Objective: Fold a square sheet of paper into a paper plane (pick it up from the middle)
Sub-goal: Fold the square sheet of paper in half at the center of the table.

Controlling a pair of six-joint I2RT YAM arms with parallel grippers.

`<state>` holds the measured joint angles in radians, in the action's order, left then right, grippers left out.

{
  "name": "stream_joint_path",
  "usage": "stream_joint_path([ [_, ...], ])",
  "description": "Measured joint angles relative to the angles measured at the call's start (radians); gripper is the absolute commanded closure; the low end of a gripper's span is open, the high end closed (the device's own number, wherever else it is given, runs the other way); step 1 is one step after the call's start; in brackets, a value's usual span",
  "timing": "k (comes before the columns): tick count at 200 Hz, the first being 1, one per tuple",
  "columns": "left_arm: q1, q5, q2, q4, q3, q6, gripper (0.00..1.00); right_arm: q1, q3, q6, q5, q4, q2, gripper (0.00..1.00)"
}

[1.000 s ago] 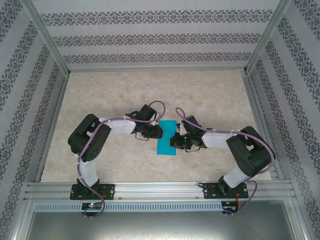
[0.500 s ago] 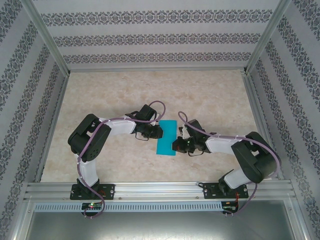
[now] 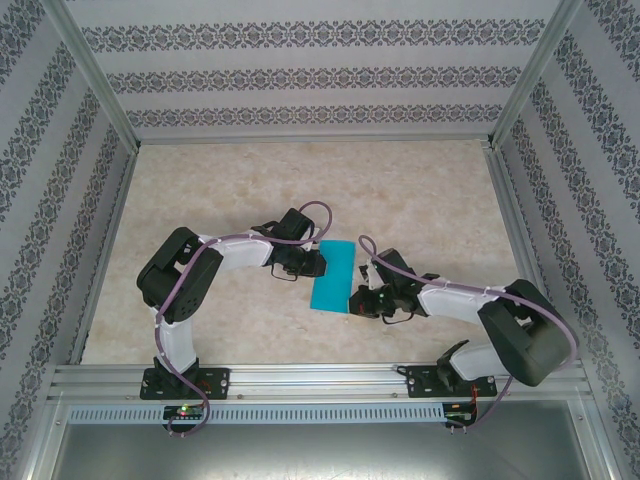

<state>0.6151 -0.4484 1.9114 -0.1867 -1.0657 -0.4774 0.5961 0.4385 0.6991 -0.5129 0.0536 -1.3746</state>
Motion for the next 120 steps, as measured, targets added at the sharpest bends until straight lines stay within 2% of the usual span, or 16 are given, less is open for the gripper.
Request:
stream_joint_path([
  [53, 0.000, -0.002, 0.001, -0.002, -0.002, 0.000, 0.75, 0.002, 0.013, -0.004, 0.004, 0.138, 0.065, 0.96],
  [120, 0.000, -0.003, 0.001, -0.002, -0.002, 0.000, 0.75, -0.114, 0.066, 0.066, -0.008, 0.049, 0.069, 0.84],
])
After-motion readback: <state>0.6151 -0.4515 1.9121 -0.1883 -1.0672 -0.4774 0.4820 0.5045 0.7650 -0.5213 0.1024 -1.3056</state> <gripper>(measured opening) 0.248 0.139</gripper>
